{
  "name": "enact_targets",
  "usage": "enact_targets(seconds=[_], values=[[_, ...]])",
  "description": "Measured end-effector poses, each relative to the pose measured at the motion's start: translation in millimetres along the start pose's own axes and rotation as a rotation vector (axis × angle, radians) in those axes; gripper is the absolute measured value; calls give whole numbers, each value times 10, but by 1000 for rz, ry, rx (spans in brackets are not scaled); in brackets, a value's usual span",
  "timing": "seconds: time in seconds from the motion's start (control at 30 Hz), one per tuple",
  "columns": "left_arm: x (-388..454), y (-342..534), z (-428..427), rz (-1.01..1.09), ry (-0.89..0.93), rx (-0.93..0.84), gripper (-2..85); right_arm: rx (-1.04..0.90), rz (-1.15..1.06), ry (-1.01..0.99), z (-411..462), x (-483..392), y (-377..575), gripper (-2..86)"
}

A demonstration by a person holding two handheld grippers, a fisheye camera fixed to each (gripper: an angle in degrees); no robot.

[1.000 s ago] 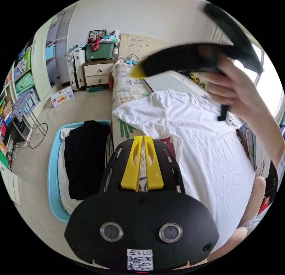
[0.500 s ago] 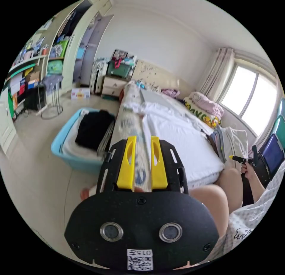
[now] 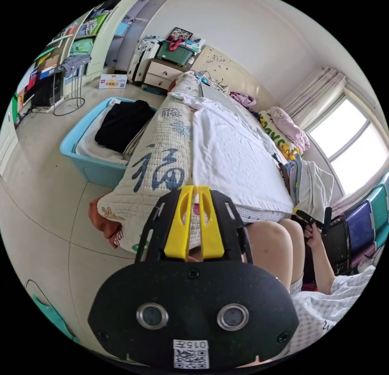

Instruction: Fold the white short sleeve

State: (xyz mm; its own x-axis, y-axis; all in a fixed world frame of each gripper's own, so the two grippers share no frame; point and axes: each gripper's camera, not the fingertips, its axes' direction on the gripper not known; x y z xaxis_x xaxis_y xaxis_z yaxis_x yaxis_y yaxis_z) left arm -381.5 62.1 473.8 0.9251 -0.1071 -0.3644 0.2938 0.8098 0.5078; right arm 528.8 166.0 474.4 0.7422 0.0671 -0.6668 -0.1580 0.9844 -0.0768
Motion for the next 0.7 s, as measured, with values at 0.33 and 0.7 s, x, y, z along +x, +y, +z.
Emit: enact_targets(seconds=[0.33,0.7], values=[[365,237,-494,78,-32,89,-5,42,-26,-15,-366,125,555,-9],[621,610,-217,85,-159,23,-5,16,-61,120,-185,5,972,-4]])
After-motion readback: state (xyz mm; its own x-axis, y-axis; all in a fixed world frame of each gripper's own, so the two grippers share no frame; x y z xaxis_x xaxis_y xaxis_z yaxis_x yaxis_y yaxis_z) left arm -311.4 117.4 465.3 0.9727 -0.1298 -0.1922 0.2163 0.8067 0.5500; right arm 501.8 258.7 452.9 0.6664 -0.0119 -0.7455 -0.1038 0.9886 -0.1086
